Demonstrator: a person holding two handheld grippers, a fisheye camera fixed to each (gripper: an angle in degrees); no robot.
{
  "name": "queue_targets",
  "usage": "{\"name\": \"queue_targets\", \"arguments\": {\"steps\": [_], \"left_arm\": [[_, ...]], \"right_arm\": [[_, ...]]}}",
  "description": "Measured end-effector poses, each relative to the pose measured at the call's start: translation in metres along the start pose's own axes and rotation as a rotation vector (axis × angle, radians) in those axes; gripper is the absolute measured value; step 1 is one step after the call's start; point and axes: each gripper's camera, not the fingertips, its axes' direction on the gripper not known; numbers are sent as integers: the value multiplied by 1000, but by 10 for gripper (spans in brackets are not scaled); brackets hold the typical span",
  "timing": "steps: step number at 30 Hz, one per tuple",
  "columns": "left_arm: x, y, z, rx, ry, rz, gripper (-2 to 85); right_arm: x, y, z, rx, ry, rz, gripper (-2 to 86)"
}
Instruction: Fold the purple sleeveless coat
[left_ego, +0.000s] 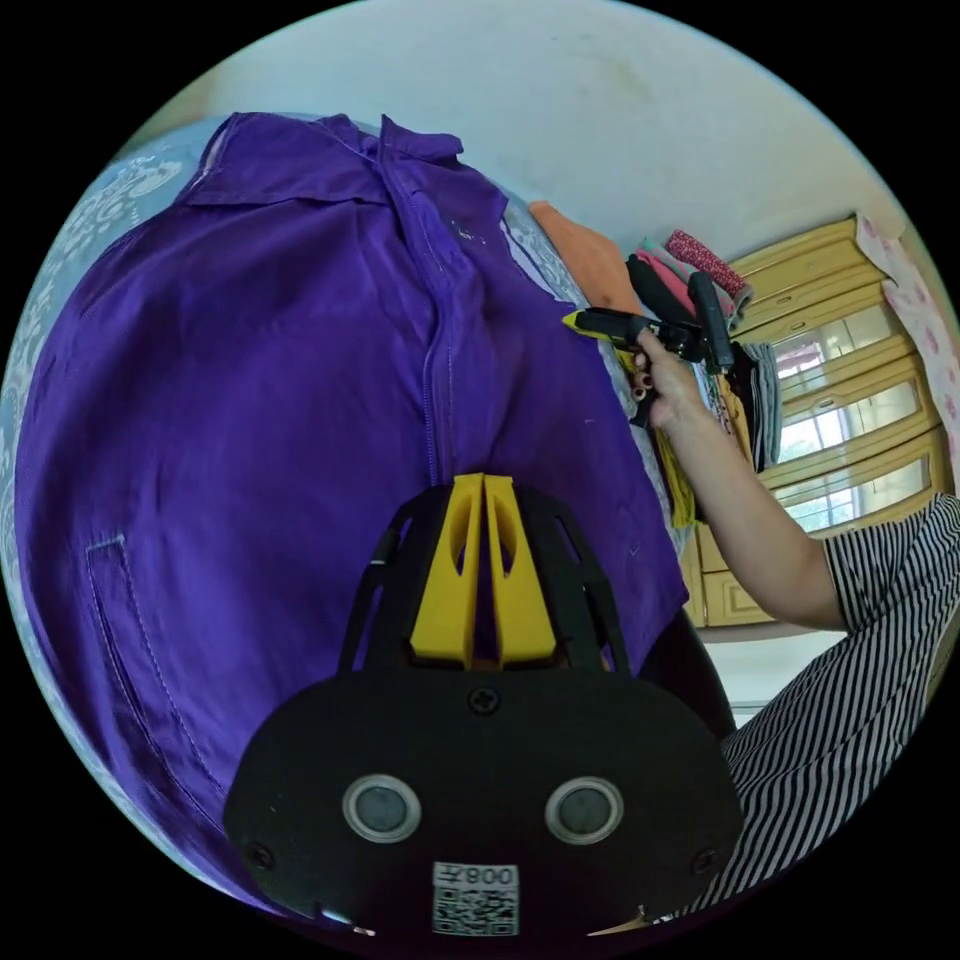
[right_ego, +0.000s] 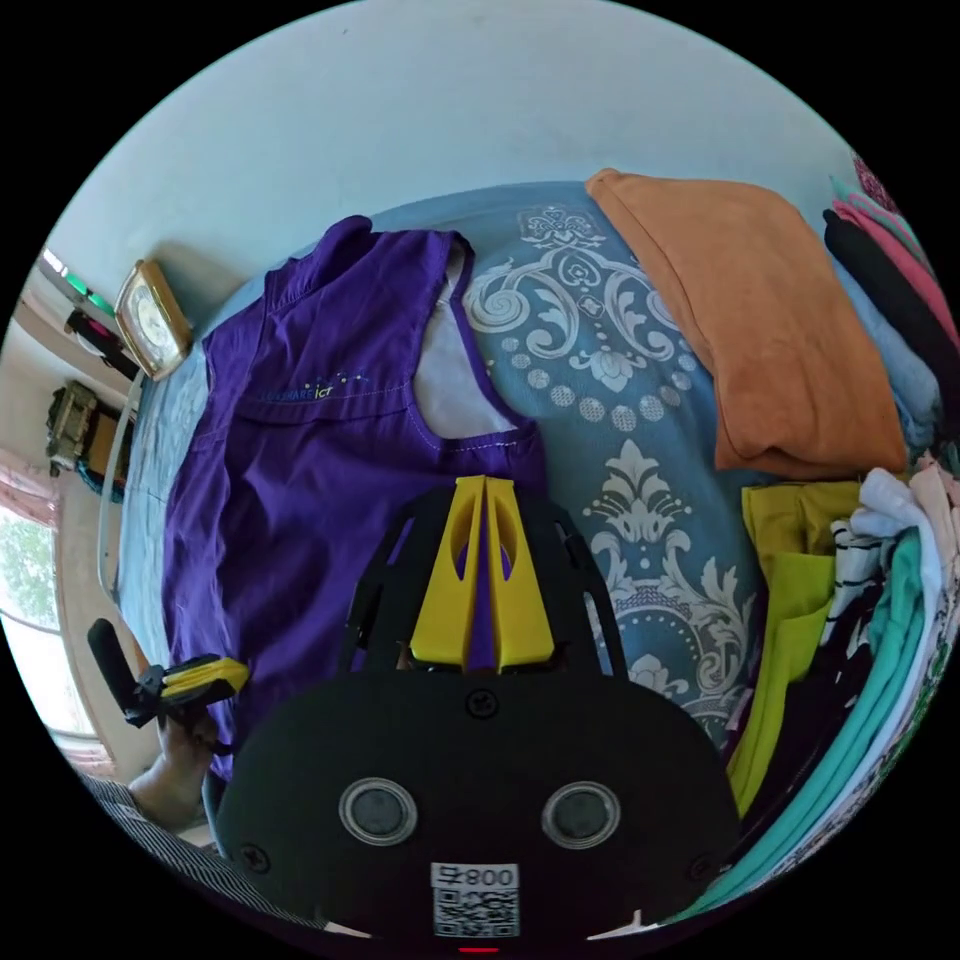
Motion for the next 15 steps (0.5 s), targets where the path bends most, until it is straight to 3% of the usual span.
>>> {"name": "queue_targets", "arguments": {"steps": [6, 10, 15], "left_arm": [[15, -17, -36, 35, -8, 23, 2], [17, -38, -71, 130, 38, 44, 1], [8, -124, -118, 213, -171, 135, 1]], "right_arm": [[0, -20, 5, 19, -32, 15, 0], [-29, -45, -11, 142, -80, -62, 0], [-81, -119, 12, 140, -56, -205, 0]]}}
